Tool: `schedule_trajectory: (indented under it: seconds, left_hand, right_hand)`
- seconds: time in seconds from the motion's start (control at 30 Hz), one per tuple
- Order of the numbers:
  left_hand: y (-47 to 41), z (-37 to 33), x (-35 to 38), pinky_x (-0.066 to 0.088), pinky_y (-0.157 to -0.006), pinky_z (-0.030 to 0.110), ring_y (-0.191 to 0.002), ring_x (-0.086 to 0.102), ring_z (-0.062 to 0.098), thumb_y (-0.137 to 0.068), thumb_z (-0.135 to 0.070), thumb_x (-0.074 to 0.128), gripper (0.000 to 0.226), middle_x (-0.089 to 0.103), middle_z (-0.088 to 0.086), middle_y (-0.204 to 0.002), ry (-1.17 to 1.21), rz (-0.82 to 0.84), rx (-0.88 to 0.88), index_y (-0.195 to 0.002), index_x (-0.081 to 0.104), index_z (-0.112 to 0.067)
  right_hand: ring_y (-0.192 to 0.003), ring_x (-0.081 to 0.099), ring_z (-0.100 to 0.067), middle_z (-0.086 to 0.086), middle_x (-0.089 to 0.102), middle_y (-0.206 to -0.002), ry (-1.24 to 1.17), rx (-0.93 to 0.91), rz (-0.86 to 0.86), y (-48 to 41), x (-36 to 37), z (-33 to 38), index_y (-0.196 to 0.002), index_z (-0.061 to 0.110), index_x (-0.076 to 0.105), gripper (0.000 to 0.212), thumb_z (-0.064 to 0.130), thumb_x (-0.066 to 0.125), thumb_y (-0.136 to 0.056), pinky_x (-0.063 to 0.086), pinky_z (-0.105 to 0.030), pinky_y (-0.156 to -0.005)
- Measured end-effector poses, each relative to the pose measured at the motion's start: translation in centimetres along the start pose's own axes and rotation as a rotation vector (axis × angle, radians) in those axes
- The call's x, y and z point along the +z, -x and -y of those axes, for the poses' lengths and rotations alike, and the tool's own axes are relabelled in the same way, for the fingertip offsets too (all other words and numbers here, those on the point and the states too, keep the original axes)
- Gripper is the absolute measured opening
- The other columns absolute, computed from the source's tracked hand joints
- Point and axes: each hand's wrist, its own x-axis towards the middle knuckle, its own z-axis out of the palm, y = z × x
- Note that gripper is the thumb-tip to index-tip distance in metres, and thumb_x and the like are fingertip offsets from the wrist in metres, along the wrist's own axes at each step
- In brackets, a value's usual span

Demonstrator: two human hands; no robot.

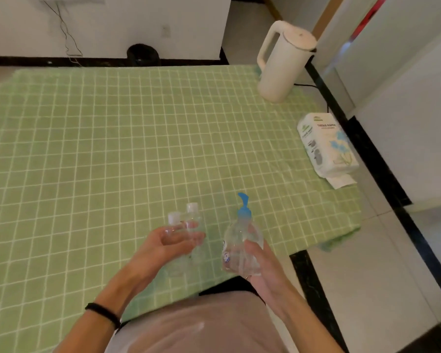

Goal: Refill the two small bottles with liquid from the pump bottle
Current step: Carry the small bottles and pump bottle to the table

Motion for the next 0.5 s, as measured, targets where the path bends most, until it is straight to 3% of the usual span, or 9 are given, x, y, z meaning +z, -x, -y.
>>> schedule_trajectory:
  seconds: [0.13, 0.23, 0.3, 0.37, 0.5]
  left_hand:
    - [-9.0, -1.5, 4.9, 0.053, -0.106, 0.033, -0.123, 0.072, 0.013, -0.078, -0.026, 0.083, 0.042, 0.076, -0.007, -0.130, 0.071, 0.015, -0.009, -0.119, 0.079, -0.025]
    - [-15.8, -2.2, 7.7, 0.056, -0.107, 0.033, -0.122, 0.072, 0.012, -0.078, -0.021, 0.085, 0.052, 0.077, -0.006, -0.127, 0.077, -0.017, 0.011, -0.129, 0.072, -0.023]
    - [-20.1, -2.3, 8.7, 0.058, -0.102, 0.028, -0.120, 0.073, 0.013, -0.079, -0.017, 0.090, 0.054, 0.078, -0.005, -0.126, 0.046, -0.085, 0.076, -0.129, 0.072, -0.023]
    - [-23.9, -2.2, 9.1, 0.061, -0.098, 0.032, -0.117, 0.075, 0.015, -0.075, -0.021, 0.092, 0.053, 0.079, -0.006, -0.125, -0.029, -0.180, 0.157, -0.124, 0.074, -0.027]
    - [-29.5, -1.7, 8.9, 0.061, -0.090, 0.024, -0.108, 0.077, 0.012, -0.070, -0.017, 0.098, 0.055, 0.079, -0.010, -0.119, -0.196, -0.239, 0.277, -0.116, 0.075, -0.036]
  right_hand:
    - [-0.118, 0.069, -0.033, -0.013, 0.068, -0.135, 0.160, -0.031, -0.018, -5.7, -6.1, 4.7, -0.144, 0.032, 0.055, 0.074, 0.049, 0.085, -0.079, 0.059, -0.048, -0.090]
    - [-0.110, 0.074, -0.025, -0.004, 0.074, -0.124, 0.282, -0.100, -0.033, -11.3, -10.4, 8.4, -0.135, 0.036, 0.063, 0.059, 0.047, 0.084, -0.081, 0.063, -0.039, -0.080]
    - [-0.105, 0.076, -0.024, -0.003, 0.077, -0.116, 0.375, -0.191, -0.033, -15.5, -12.9, 10.5, -0.127, 0.034, 0.067, 0.050, 0.044, 0.084, -0.081, 0.065, -0.041, -0.076]
    - [-0.102, 0.076, -0.028, -0.006, 0.076, -0.114, 0.426, -0.275, -0.031, -19.9, -15.2, 11.6, -0.128, 0.026, 0.065, 0.062, 0.035, 0.090, -0.072, 0.065, -0.044, -0.074]
    - [-0.094, 0.076, -0.019, 0.000, 0.074, -0.112, 0.518, -0.439, -0.008, -26.6, -18.2, 12.3, -0.132, 0.023, 0.055, 0.079, 0.021, 0.098, -0.066, 0.062, -0.027, -0.067]
